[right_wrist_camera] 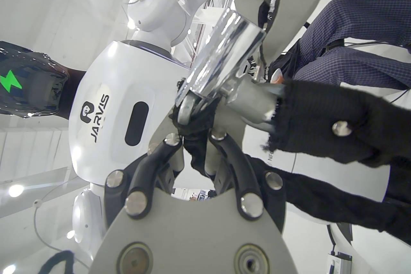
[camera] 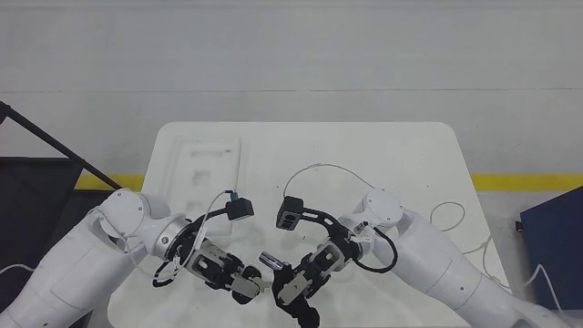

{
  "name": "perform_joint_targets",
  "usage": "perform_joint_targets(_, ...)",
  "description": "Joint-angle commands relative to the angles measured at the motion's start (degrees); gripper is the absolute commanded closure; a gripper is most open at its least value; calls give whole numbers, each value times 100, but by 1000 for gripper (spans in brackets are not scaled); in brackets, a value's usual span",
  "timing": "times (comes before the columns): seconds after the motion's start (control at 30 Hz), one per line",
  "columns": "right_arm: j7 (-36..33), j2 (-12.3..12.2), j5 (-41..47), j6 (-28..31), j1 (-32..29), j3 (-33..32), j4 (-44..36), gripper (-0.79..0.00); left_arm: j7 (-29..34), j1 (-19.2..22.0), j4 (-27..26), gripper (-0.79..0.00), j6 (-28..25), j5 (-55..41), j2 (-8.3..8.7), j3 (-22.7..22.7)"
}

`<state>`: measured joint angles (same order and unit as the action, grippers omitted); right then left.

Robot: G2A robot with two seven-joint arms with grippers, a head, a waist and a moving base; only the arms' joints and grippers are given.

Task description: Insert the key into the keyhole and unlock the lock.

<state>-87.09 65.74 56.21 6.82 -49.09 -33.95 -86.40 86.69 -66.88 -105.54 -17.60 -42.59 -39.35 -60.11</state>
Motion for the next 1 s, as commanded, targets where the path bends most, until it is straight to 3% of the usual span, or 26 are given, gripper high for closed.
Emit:
perform_joint_targets(0.0,-26,13,-5,-12,-23,-24,-5,0,-14,-50,1,0,-13,-5,9,-63)
perform_joint_targets(0.6,-91,127,-195,-30,-137,-155,-61,0,-78,-320,-58,0,-77,-58,9,-355)
perform_joint_targets(0.97,-91,-51,-145,60,-419,-665,-410,0,-178,-645,41,0,-179,-437,17,-599)
